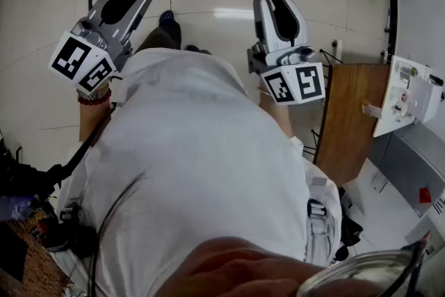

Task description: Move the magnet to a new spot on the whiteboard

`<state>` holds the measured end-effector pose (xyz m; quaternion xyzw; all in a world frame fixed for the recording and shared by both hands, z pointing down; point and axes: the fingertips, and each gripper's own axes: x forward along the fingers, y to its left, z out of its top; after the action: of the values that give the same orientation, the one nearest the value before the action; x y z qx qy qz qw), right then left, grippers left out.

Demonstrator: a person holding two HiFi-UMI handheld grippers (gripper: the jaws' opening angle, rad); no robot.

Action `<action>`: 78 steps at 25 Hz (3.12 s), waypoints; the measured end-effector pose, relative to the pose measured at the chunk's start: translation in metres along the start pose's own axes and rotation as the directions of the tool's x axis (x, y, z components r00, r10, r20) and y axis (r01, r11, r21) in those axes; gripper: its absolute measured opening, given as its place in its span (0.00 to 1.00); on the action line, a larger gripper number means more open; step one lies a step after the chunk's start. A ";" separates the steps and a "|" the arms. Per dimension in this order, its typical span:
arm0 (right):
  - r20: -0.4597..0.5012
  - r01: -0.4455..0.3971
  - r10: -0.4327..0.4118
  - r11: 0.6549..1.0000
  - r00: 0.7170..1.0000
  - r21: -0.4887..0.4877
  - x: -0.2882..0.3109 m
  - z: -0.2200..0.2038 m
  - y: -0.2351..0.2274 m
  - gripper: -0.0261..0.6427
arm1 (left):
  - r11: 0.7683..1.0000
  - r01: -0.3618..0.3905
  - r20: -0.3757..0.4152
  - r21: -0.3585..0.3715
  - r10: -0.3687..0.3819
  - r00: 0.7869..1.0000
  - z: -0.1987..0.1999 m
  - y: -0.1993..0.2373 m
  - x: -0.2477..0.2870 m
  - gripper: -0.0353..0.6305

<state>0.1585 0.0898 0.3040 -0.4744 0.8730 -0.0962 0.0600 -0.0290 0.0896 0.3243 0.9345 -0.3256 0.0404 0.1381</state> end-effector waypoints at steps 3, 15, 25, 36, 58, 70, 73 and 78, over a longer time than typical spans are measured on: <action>0.007 -0.005 0.005 1.000 1.000 -0.007 0.017 -0.002 -0.004 0.20 | 1.000 -0.020 0.016 0.007 0.020 1.000 0.007 0.022 -0.002 0.05; 0.004 0.067 -0.067 0.996 0.998 -0.051 0.179 0.008 0.016 0.19 | 0.991 0.132 0.039 -0.031 -0.130 0.991 0.042 0.164 0.011 0.05; 0.021 0.253 -0.253 0.964 0.967 -0.079 0.208 0.028 -0.019 0.19 | 0.963 0.256 0.060 -0.086 -0.252 0.966 0.044 0.191 0.038 0.05; 0.028 0.184 -0.182 0.970 0.983 -0.161 0.293 0.049 -0.088 0.20 | 0.977 0.192 0.011 -0.096 -0.192 0.981 0.045 0.239 0.105 0.05; 0.126 0.257 -0.227 0.905 0.966 -0.340 0.402 0.125 -0.171 0.22 | 0.982 0.164 -0.011 -0.089 -0.166 0.986 0.093 0.258 0.192 0.05; 0.144 0.239 -0.199 0.899 0.969 -0.368 0.401 0.132 -0.173 0.22 | 0.982 0.165 -0.017 -0.088 -0.167 0.986 0.099 0.257 0.204 0.05; 0.152 0.242 -0.199 0.900 0.968 -0.363 0.395 0.127 -0.166 0.22 | 0.984 0.152 -0.005 -0.088 -0.153 0.988 0.094 0.259 0.192 0.05; 0.152 0.241 -0.198 0.900 0.968 -0.362 0.387 0.121 -0.164 0.22 | 0.987 0.135 0.004 -0.090 -0.135 0.991 0.091 0.265 0.189 0.05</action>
<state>0.1065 -0.3362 0.2176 -0.5769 0.8113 0.0942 0.0050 -0.0468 -0.2480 0.3293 0.9472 -0.2628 0.0171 0.1828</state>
